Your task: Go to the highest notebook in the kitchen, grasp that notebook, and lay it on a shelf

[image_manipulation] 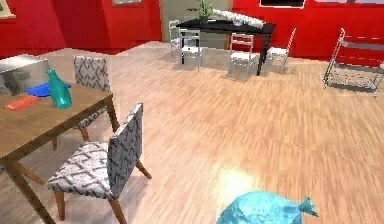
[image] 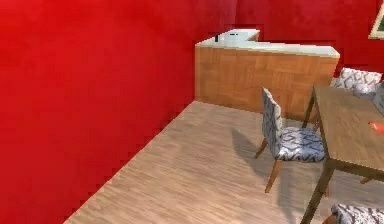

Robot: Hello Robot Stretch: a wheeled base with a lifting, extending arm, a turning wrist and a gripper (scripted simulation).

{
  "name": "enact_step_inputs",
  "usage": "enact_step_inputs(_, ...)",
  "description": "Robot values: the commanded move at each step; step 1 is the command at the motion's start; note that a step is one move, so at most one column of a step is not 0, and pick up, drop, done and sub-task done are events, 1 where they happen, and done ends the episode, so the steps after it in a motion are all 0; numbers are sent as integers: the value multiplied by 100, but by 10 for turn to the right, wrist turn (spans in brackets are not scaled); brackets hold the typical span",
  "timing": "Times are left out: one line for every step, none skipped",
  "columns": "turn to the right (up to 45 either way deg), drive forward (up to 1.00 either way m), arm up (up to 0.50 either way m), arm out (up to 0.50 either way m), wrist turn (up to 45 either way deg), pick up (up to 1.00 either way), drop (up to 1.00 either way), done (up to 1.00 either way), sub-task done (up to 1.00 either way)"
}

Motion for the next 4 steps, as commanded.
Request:
enact_step_inputs(0, 100, 0, 0, 0, 0, 0, 0, 0)
enact_step_inputs(-60, 0, 0, 0, 0, 0, 0, 0, 0)
enact_step_inputs(0, 35, 0, 0, 0, 0, 0, 0, 0)
enact_step_inputs(150, 0, 0, 0, 0, 0, 0, 0, 0)
